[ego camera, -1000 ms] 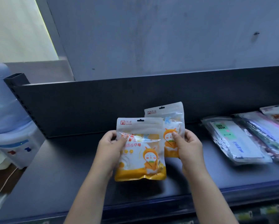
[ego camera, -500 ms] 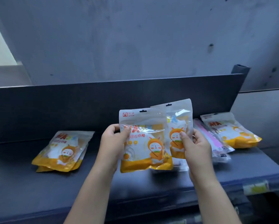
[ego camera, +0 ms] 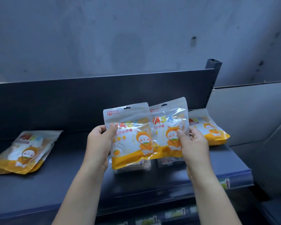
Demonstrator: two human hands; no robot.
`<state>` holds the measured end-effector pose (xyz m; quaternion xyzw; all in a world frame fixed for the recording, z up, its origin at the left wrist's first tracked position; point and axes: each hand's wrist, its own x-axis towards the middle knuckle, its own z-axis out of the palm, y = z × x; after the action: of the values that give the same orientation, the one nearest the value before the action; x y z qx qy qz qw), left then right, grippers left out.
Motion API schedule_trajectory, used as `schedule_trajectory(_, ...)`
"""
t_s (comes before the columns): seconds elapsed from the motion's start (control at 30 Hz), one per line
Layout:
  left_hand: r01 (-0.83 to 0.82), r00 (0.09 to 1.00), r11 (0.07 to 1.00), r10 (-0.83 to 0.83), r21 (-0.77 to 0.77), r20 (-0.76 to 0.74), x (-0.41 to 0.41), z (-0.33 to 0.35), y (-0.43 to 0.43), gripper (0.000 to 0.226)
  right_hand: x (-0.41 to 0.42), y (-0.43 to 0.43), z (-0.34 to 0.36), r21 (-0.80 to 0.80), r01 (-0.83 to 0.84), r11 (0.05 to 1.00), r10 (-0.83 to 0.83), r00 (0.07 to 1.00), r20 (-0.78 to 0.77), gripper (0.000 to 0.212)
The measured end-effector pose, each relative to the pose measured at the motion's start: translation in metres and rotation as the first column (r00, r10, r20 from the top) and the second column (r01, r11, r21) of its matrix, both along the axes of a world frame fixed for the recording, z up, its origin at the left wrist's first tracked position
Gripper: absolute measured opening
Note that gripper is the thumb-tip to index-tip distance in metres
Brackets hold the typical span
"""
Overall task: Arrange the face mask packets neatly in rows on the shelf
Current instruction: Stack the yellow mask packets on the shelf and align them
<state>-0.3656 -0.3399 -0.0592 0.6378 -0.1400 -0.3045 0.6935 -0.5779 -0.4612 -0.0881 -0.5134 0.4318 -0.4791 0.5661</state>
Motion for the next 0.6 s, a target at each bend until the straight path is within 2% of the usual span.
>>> schedule_trajectory(0.17,0.004,1.0,1.0,-0.004,0.003,0.016,-0.007,0.005,-0.023,0.024,-0.012,-0.022,0.02,0.017,-0.018,1.0,0.017,1.0,0.011,0.011)
schedule_trajectory(0.43,-0.015,0.999,1.0,0.015,0.001,0.042,-0.048,0.012,-0.076,0.023,-0.065,-0.089,0.025,0.057,0.076,0.995,-0.075,0.997,-0.017,0.005)
schedule_trajectory(0.6,-0.096,0.995,0.995,0.096,-0.033,0.001,-0.089,0.006,-0.11,0.025,-0.098,-0.137,0.009,0.051,0.148,0.988,-0.144,0.986,-0.085,0.017)
